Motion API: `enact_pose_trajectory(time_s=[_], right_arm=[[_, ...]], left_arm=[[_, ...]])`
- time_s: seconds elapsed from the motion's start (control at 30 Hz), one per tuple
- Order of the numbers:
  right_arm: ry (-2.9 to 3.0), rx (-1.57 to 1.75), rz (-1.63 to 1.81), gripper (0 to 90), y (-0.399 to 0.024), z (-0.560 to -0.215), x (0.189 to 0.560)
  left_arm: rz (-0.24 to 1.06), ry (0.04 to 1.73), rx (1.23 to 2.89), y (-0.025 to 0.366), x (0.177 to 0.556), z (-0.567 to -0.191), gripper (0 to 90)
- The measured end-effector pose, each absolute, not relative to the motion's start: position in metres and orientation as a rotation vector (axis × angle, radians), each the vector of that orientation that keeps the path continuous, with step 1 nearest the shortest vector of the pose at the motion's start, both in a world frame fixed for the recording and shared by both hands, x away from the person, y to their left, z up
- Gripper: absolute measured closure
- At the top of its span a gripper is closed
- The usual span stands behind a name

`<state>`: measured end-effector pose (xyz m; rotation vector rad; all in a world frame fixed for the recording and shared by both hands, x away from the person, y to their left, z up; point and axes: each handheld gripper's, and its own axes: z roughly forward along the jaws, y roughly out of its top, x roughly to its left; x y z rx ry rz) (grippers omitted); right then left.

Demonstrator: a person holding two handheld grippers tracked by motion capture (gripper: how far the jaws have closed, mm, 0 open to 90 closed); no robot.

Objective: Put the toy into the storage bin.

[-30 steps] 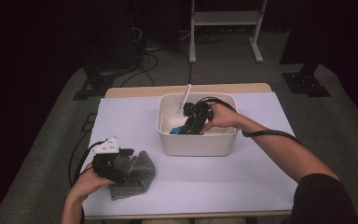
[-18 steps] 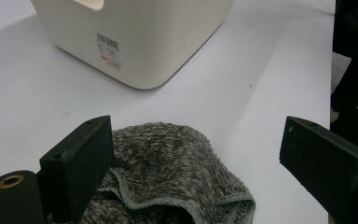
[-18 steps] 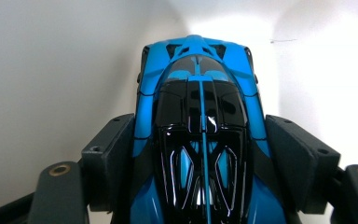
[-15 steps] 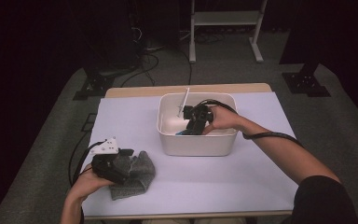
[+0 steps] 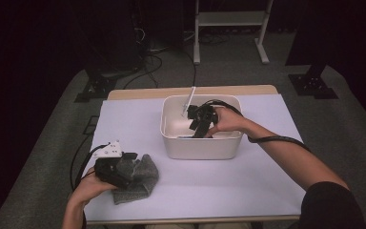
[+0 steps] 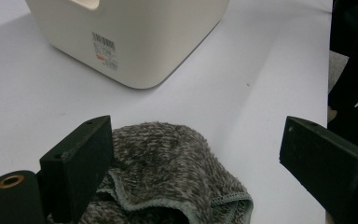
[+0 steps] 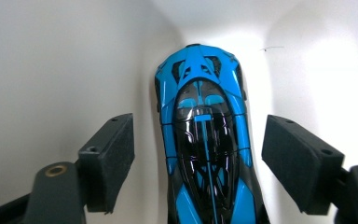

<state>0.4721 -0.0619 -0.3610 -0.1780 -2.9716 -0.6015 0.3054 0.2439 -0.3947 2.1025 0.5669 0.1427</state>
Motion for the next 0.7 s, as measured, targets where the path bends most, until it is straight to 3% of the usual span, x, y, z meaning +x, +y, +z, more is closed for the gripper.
enact_pose_trajectory(time_s=[0.37, 0.7], right_arm=[[-2.975, -0.230, -0.685, 22.3, -0.068, -0.344, 0.471], [-2.933, -0.313, -0.855, 22.5, -0.098, -0.316, 0.463]], left_arm=[[0.148, 0.572, 2.096, 0.245, 0.304, -0.394, 9.1], [0.161, 0.576, 2.099, 0.244, 0.301, -0.393, 9.0]])
